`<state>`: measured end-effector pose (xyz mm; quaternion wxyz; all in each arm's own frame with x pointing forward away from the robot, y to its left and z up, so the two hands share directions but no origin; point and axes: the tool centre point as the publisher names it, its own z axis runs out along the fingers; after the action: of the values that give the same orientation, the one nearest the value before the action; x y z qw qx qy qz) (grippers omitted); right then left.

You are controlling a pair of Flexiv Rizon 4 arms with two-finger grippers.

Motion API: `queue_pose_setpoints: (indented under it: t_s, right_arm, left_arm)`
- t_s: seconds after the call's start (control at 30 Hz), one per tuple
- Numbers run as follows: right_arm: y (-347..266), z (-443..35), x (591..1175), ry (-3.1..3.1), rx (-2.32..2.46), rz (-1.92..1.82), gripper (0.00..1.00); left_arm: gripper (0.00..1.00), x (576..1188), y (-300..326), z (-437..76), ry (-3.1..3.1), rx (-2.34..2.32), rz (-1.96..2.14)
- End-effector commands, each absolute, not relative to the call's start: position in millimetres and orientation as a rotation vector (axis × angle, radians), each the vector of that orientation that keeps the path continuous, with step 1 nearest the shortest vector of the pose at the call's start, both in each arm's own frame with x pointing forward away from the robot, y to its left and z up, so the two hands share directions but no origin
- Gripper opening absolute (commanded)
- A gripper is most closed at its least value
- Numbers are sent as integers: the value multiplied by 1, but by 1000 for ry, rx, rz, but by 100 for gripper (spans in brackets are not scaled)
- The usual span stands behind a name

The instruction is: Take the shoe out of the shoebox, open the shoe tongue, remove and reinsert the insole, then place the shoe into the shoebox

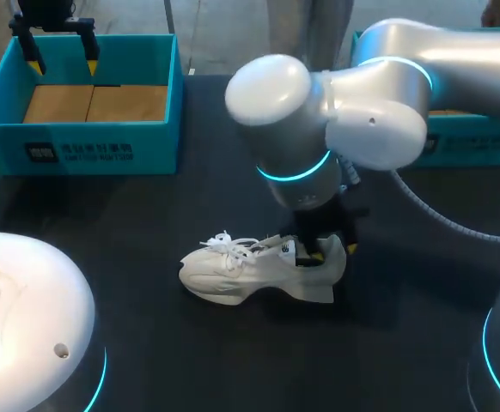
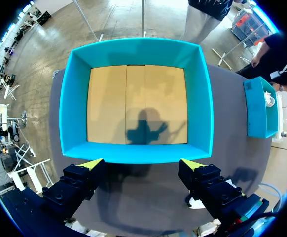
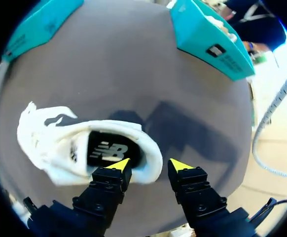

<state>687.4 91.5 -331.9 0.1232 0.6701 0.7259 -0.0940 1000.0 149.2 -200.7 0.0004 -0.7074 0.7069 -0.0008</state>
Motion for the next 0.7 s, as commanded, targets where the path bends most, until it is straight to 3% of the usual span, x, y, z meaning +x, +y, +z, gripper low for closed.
queue_pose_setpoints:
  t_s: [0.03, 0.2, 0.27, 0.33, 0.37, 0.7]
  right_arm:
    - [88, -316, 681, 2218, 1880, -199, 58]
    - [95, -300, 676, 2379, 1733, -70, 56]
    - [97, -295, 674, 2449, 1665, -3, 66]
    - [99, -289, 671, 2548, 1574, 84, 97]
    - [99, -287, 671, 2588, 1510, 115, 100]
    - [97, -267, 671, 2765, 1035, 303, 100]
  left_arm:
    - [100, 1000, 149, -200, 2220, -2222, -2]
    - [100, 1000, 149, -200, 2220, -2222, -2]
    - [100, 1000, 149, -200, 2220, -2222, -2]
    - [100, 1000, 149, -200, 2220, -2222, -2]
    - [100, 1000, 149, -200, 2220, -2222, -2]
    - [100, 1000, 149, -200, 2220, -2222, -2]
